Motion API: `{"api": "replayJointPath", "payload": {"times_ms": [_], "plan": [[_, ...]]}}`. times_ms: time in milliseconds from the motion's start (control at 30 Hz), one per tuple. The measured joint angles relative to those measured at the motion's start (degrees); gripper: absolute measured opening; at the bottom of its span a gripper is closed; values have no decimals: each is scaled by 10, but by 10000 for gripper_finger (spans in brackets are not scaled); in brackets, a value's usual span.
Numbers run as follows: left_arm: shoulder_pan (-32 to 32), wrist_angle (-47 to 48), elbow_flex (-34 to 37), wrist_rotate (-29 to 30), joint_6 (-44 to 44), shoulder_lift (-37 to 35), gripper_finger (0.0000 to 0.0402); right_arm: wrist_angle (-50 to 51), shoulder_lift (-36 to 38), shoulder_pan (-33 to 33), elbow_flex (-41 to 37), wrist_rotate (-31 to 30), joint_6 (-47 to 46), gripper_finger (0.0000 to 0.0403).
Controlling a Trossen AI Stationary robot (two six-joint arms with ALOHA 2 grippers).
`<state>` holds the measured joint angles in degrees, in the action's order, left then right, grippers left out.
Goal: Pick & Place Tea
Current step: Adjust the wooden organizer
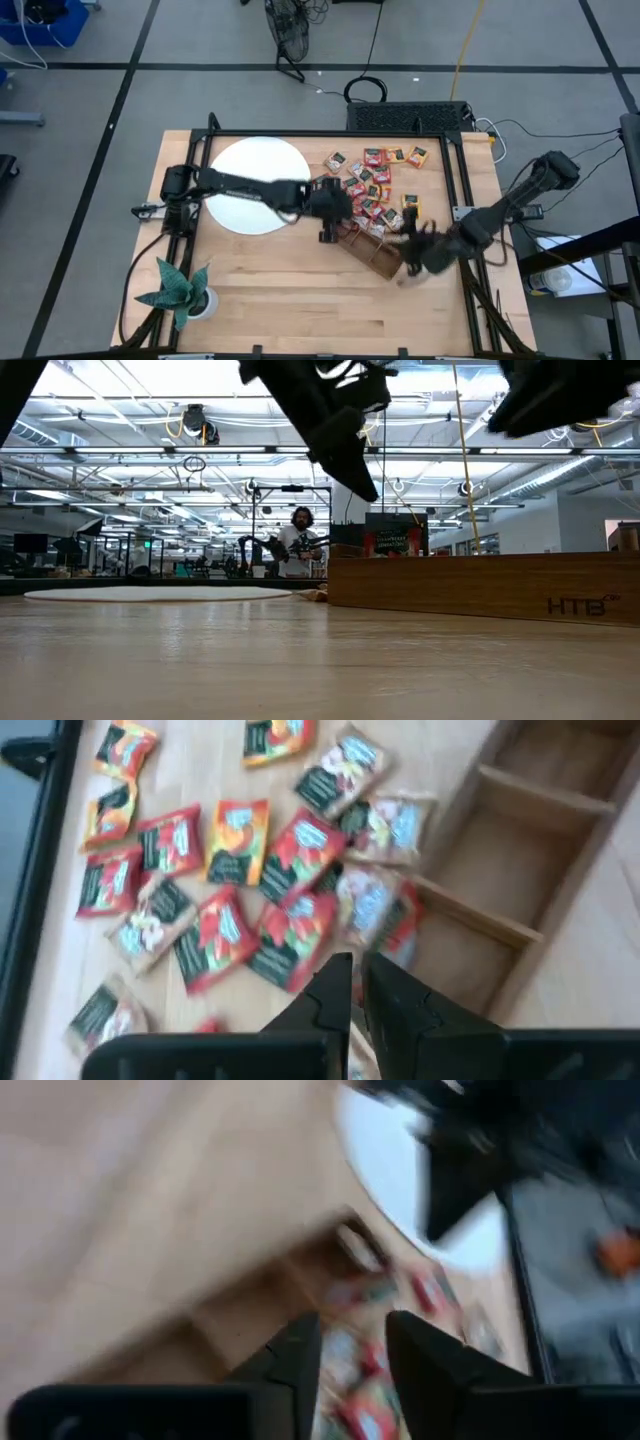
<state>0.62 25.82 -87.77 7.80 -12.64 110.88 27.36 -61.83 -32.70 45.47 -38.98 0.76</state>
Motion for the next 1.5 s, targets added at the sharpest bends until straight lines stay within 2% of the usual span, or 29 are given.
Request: {"api": "replayJointPath", "payload": {"times_ms": [67, 167, 267, 433, 533, 933, 1500], "plan": [[29, -18, 1, -39, -10, -4, 37, 20, 3, 49, 0, 30, -41, 61], [64, -32, 0, -54, -23, -8, 37, 53, -16, 129, 0, 123, -70, 14], [90, -30, 1, -81, -45, -12, 37, 41, -57, 190, -1, 185, -60, 10], [130, -25, 1, -223, -83, -4, 37, 29, -99, 243, -1, 200, -24, 3], [146, -14, 1, -267, -105, 16, 37, 23, -102, 253, -1, 215, -17, 3], [149, -33, 1, -325, -161, 122, 37, 23, -62, 248, 0, 213, -21, 1], [108, 76, 1, -398, -158, 128, 37, 28, -60, 248, 0, 212, 1, 1]]}}
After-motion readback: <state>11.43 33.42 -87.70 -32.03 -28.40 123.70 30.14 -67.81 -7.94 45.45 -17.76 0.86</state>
